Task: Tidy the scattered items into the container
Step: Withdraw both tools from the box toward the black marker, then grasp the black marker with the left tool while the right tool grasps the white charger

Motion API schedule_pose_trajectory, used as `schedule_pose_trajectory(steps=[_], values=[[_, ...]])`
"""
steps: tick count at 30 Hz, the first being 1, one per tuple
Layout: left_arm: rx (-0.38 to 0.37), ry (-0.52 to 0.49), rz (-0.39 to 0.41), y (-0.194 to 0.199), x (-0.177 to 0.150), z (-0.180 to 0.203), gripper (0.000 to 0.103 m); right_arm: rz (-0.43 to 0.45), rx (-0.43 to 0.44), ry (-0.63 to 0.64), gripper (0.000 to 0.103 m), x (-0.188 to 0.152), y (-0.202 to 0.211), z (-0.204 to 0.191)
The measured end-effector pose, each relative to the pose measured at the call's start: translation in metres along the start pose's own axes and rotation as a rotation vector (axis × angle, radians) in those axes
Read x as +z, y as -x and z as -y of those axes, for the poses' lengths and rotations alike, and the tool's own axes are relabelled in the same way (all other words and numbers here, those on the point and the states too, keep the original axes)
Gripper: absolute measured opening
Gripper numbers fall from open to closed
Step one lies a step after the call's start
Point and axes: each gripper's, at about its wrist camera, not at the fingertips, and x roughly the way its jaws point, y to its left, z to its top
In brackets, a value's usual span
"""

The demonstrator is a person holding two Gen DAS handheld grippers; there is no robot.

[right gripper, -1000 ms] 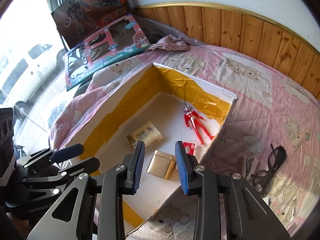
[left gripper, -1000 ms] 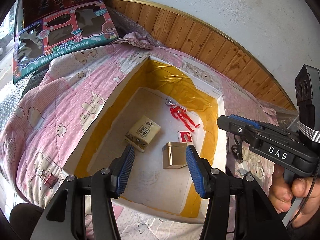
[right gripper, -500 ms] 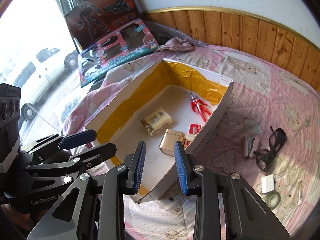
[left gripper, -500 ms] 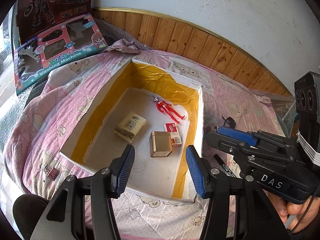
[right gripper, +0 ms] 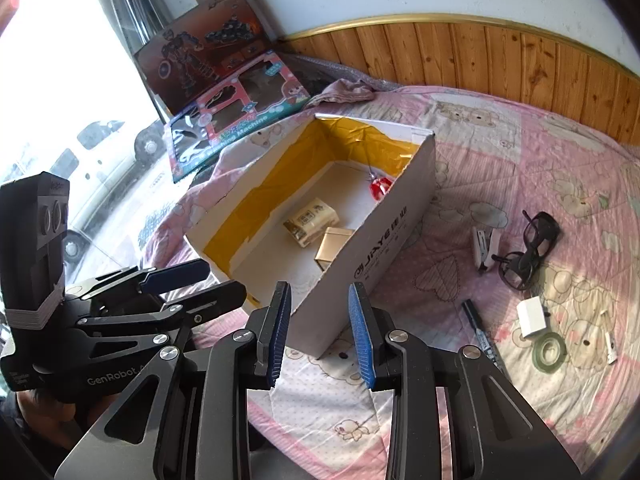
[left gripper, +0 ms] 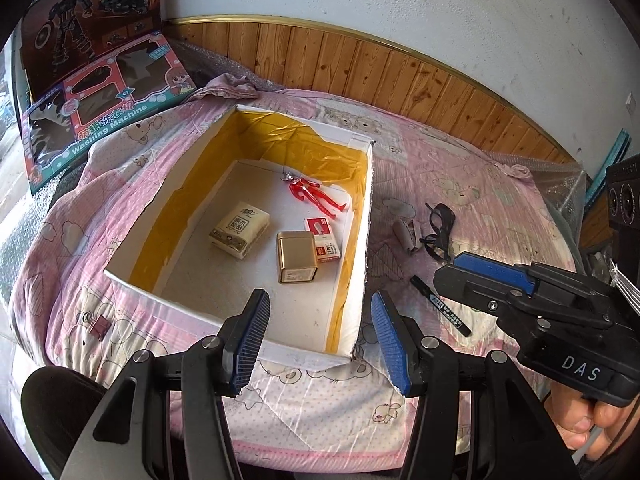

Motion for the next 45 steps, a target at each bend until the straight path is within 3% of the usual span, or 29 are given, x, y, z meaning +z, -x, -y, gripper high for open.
schedule_pose_trajectory(steps=[10,26,39,45], values=[[-0.021,-0.063,-0.016,-0.002,-0.014,0.041,0.055,0.016,0.003,-0.059,0.032,-0.036,0.022,0.026],[-0.067,-0.127,-0.089,-0.039,-0.043,0.099,0.055,0.025,-0.051,-0.216,0.032,-0.082,0.035,0.099],[-0.087,-0.158,-0.13,-0.083,-0.043,0.147,0.055,0.023,-0.139,-0.353,0.034,-0.096,0.041,0.162],[-0.079,-0.18,-0.15,-0.109,-0.036,0.166,0.055,-0.013,-0.195,-0.299,0.034,-0.086,0.033,0.18]])
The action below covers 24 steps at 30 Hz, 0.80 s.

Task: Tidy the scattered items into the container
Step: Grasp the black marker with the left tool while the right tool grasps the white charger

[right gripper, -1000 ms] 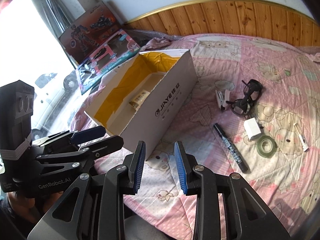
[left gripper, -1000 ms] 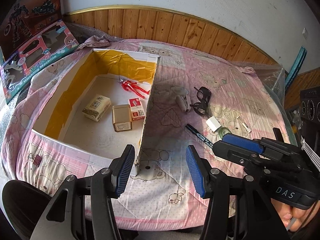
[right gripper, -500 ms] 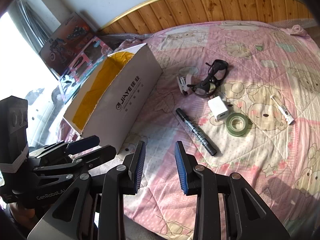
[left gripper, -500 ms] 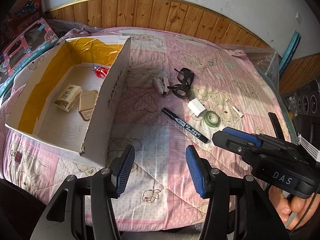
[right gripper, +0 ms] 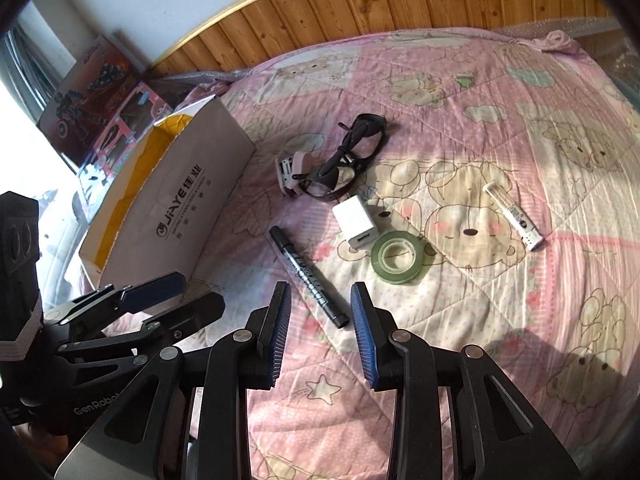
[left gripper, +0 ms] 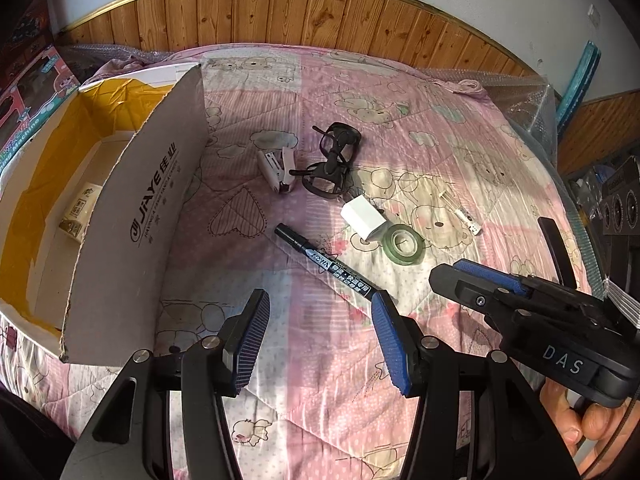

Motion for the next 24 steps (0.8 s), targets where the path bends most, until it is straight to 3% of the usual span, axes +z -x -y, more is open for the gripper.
schedule_pose_trajectory(steps=[5,15,21,24], values=[[-0.018,0.032,-0.039,-0.026,0.007,0.002,0.055,-0.032,-0.054,0.078,0.034,0.017,-0.021,0.013],[-0.052,0.142,-0.117,-0.081,0.016,-0.007,0.055,-0.062,-0.042,0.198,0.038,0.04,-0.07,0.013],[-0.034,0.188,-0.145,-0.113,0.02,-0.014,0.055,-0.105,-0.035,0.233,0.038,0.048,-0.1,0.016],[0.003,0.145,-0.11,-0.119,0.022,-0.007,0.055,-0.133,-0.028,0.231,0.039,0.049,-0.113,0.022]])
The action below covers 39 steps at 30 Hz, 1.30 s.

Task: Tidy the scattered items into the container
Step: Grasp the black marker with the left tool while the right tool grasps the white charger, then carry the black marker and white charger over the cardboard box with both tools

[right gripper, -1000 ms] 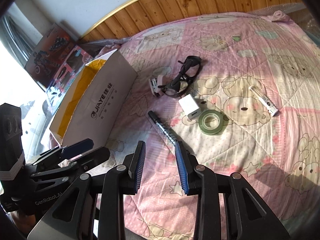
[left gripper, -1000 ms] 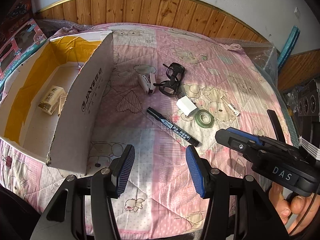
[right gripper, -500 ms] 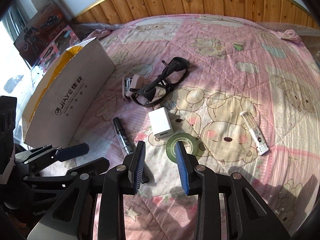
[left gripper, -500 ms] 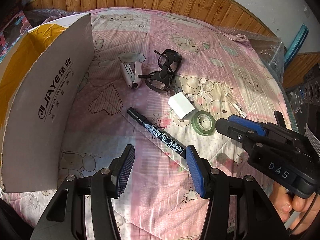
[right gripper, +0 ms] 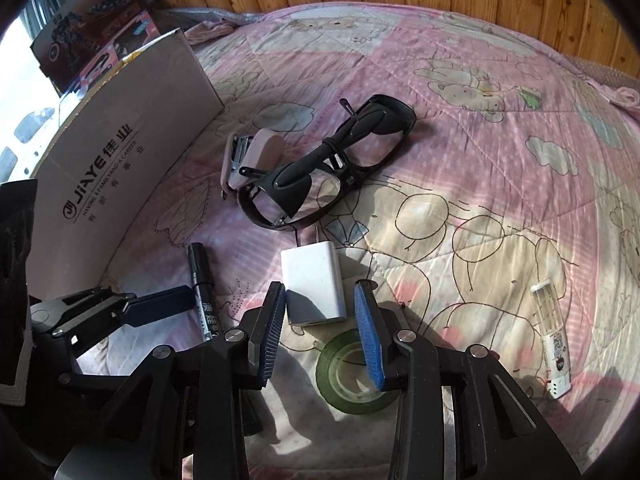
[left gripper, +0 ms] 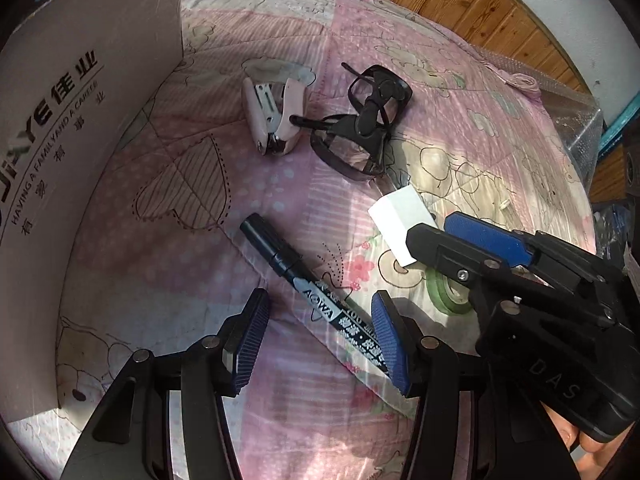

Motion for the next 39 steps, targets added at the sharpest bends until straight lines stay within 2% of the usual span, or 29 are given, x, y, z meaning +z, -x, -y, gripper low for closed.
schedule_pose_trajectory(steps=[3,4,6,7,11,13,15,17,19,21,27,39], values=[[0.039,-0.068,0.022,-0.002,-0.001,0.007,0.054,-0.038,-0.006,-0.002,0.036,-0.001,-0.007,0.002],[0.055,-0.093,0.028,-0.001,-0.002,0.006,0.044,-0.046,-0.016,0.0,0.035,-0.001,-0.006,0.002],[0.049,-0.1,0.029,0.003,-0.005,-0.004,0.034,-0.053,-0.041,-0.001,0.035,-0.001,-0.001,0.003],[0.034,-0.08,0.026,0.006,-0.006,-0.012,0.033,-0.046,-0.038,0.002,0.035,0.0,0.001,0.003],[-0.007,0.017,0.033,0.016,-0.011,-0.037,0.034,-0.02,-0.027,0.007,0.035,0.0,0.001,0.001],[-0.014,0.031,0.034,0.014,-0.012,-0.037,0.044,-0.017,-0.031,0.009,0.035,-0.001,-0.003,0.001],[0.004,0.004,0.054,0.012,-0.015,-0.027,0.054,-0.027,-0.03,-0.004,0.033,-0.003,-0.007,0.004],[0.062,-0.069,0.079,0.009,-0.02,-0.013,0.054,-0.024,-0.035,-0.011,0.032,-0.003,-0.006,0.005],[0.101,-0.124,0.114,0.008,-0.024,-0.007,0.028,-0.026,-0.038,-0.019,0.032,-0.002,-0.004,0.005],[0.07,-0.116,0.11,0.012,-0.024,-0.012,0.014,-0.024,-0.031,-0.031,0.031,-0.003,-0.001,0.005],[0.04,-0.105,0.113,0.031,-0.025,-0.015,0.014,0.005,-0.015,-0.057,0.031,-0.001,0.013,0.005],[0.09,-0.115,0.128,0.064,-0.03,-0.008,0.014,0.039,-0.009,-0.049,0.031,-0.004,0.029,-0.003]])
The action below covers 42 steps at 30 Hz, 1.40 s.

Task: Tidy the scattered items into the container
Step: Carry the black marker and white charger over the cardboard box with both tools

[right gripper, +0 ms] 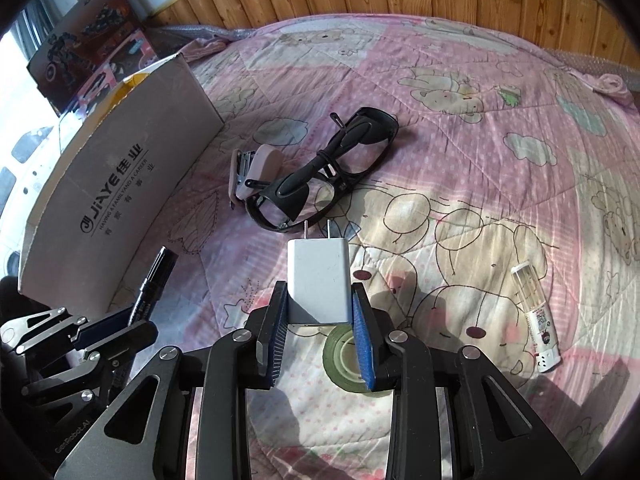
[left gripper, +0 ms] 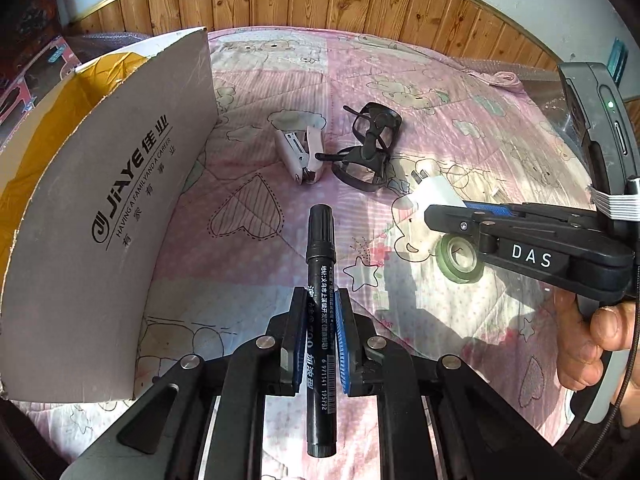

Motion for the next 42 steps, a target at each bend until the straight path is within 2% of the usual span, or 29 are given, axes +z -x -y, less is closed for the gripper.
schedule_pose_trajectory(steps=[14,25,31,42], values=[[-0.006,-0.015,0.031,0.029,-0.005,0.006,0.014,0.04,0.034,0.014,0.032,-0.021,0.029,-0.016],[-0.05,-0.018,0.048,0.052,-0.013,0.01,0.014,0.073,0.036,-0.066,0.032,-0.048,0.059,-0.016],[-0.089,-0.022,0.054,0.067,-0.02,0.009,0.014,0.106,0.018,-0.064,0.032,-0.066,0.082,-0.036],[-0.132,-0.007,0.096,0.099,-0.032,-0.009,0.014,0.14,0.029,-0.075,0.032,-0.075,0.107,-0.067]])
